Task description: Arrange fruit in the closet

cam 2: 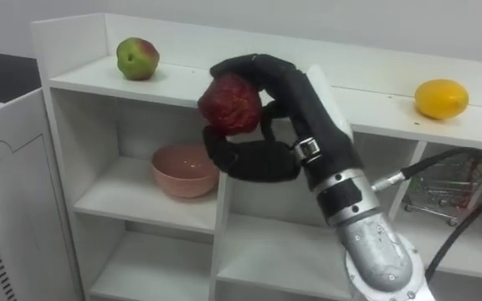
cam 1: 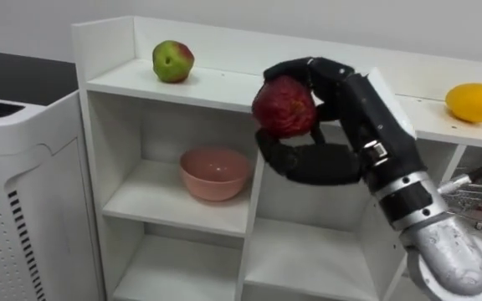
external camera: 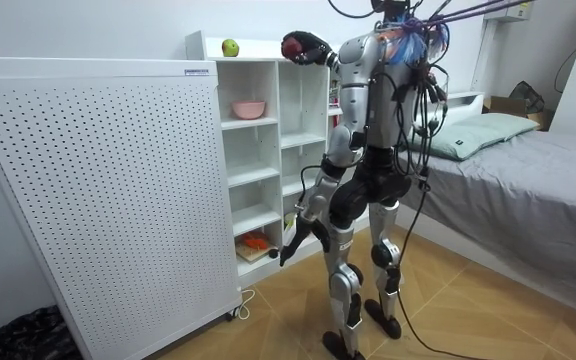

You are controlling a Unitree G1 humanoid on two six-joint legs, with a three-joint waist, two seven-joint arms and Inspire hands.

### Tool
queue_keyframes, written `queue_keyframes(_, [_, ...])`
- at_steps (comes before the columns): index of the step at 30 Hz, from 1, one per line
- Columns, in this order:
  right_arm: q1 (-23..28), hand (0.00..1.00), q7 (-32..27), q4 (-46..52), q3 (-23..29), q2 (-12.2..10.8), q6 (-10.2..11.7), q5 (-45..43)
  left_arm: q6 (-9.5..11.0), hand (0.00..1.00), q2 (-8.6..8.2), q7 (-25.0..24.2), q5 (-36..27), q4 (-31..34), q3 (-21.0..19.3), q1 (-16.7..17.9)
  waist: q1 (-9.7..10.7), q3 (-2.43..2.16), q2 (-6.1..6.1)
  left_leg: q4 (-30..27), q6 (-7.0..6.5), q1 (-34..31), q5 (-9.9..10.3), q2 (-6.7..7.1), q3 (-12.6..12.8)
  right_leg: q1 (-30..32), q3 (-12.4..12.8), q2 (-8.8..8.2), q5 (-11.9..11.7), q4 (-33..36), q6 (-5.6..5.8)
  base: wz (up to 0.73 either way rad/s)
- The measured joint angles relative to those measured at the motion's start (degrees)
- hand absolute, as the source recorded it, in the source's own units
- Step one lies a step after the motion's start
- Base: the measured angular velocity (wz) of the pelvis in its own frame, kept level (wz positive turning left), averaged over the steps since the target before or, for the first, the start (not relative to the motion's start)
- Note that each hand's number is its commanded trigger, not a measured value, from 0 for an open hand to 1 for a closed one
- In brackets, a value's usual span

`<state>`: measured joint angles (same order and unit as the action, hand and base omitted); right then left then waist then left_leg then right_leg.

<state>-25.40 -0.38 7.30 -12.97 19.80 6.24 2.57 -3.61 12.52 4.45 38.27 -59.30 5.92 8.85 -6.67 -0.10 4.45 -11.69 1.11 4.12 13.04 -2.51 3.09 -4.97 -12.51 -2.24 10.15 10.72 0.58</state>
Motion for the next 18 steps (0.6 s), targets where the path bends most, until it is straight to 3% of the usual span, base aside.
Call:
queue_keyframes(3, [4.12,1.0,1.18,-0.06,-2.16,-1.5,-0.02,-2.23,0.01,0.0,-0.61,0.31,-0.48,-0.68,0.01,-0.33,-0.33,0.03,-1.11,-0.22,-0.15,-0.27,-0.11,0.09,-0.04,0.15,-0.15,-0.16,-0.07,0.1,0.0,0.01])
queue_keyframes(6, [6.53,1.0,0.92,-2.16,-4.14,-3.43,0.2,-3.64,0.2,0.0,-0.76,1.76,-2.02,-1.73,2.34,-1.83,-0.29,0.48,-2.21,-1.85,-0.26,-2.17,-0.18,0.07,-0.17,2.54,-0.39,-0.54,-0.03,2.42,0.02,0.0])
queue_keyframes(10, [6.9,1.0,0.03,-9.12,-4.28,-4.31,0.21,-3.6,1.61,0.0,-0.9,3.37,-3.44,-5.9,3.65,-4.9,-0.42,0.91,-2.34,-4.83,-0.52,-6.11,-0.23,0.32,-0.04,7.64,-0.3,-1.61,0.46,7.44,-0.09,-0.01])
queue_keyframes(14, [7.15,1.0,-1.77,-21.22,-4.23,-6.89,0.71,-3.93,2.4,0.0,-0.99,5.91,-9.37,-7.79,4.71,-5.8,-0.17,1.45,-2.53,-12.07,-1.1,-13.6,1.19,0.24,-0.25,14.67,-0.14,-2.84,2.11,13.85,-0.52,0.0])
queue_keyframes(17, [8.0,1.0,-2.19,-26.78,-4.09,-7.09,0.65,-3.95,2.83,0.0,-1.83,6.86,-10.82,-9.25,5.89,-6.33,-0.82,2.23,-3.7,-19.18,-1.52,-20.57,3.2,0.39,-0.1,21.53,0.27,-4.03,4.23,20.82,-0.92,-0.04])
queue_keyframes(18, [8.22,1.0,-2.33,-27.86,-3.82,-7.22,0.67,-4.0,2.79,0.0,-1.93,7.34,-11.66,-9.36,5.93,-6.43,-0.84,2.33,-3.5,-21.18,-1.62,-23.33,3.42,1.03,0.01,24.98,0.63,-5.08,5.18,23.85,-1.04,0.0])
